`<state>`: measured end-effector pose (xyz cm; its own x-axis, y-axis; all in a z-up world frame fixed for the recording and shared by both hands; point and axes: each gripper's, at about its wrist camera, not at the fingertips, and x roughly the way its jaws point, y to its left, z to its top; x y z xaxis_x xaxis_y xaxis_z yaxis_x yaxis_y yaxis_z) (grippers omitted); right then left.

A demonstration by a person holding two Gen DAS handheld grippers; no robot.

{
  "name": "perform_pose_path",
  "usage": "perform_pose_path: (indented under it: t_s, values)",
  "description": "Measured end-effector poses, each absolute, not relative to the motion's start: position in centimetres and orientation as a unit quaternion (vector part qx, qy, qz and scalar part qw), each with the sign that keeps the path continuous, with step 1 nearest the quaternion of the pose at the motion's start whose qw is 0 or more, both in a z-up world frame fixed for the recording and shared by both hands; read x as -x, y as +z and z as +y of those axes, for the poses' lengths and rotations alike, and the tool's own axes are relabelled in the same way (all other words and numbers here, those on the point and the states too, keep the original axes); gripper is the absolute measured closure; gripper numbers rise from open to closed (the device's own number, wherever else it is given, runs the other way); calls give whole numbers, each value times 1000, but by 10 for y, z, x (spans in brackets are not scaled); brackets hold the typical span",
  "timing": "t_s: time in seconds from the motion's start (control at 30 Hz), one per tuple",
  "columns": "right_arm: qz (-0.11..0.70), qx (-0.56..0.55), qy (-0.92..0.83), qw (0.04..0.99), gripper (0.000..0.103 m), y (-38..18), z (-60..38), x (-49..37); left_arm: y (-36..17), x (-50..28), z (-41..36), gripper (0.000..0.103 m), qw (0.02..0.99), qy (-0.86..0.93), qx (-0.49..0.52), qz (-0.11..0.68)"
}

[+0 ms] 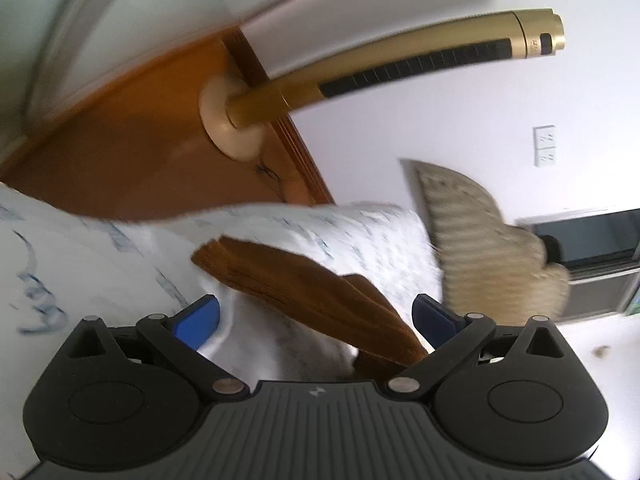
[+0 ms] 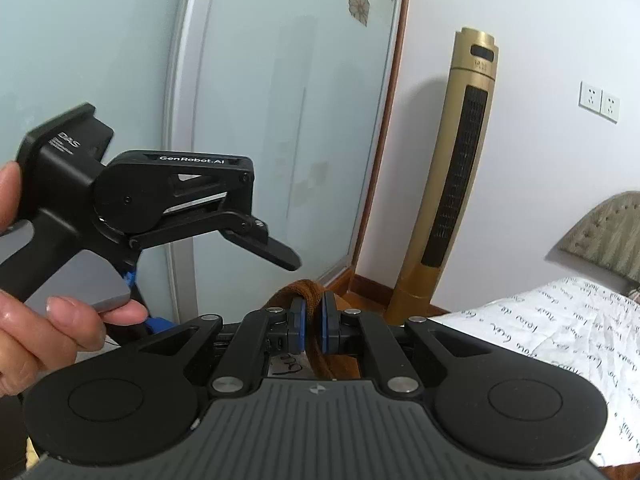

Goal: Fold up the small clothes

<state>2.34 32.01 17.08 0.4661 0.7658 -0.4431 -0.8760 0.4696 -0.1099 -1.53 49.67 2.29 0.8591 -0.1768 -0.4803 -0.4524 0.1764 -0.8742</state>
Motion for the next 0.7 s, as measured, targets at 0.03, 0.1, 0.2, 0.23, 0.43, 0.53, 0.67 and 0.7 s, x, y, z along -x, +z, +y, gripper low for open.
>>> perform_pose_path:
  t_s: [0.03,0.1,0.2,0.23,0.43,0.53,0.67,0.7]
  values:
    - [163,165,490,840,95,173,317,-21,19,14,497,0,720,86,642,248]
    - [158,162,495,839,95,178,308,-14,13,11,496,0,715,88,647,249]
    - [155,168,501,835,95,182,293,-4,9,10,493,0,720,86,649,230]
    - [155,169,503,833,95,182,288,-1,10,10,493,1,721,86,649,227]
    - [167,179,497,832,95,174,259,12,19,0,480,3,738,73,633,220]
    - [179,168,488,837,95,170,247,13,21,-4,471,24,747,66,619,233]
    - [193,158,478,842,95,164,233,17,12,-12,455,46,740,64,615,263]
    - [195,156,476,843,95,164,230,18,11,-14,452,46,741,68,613,267]
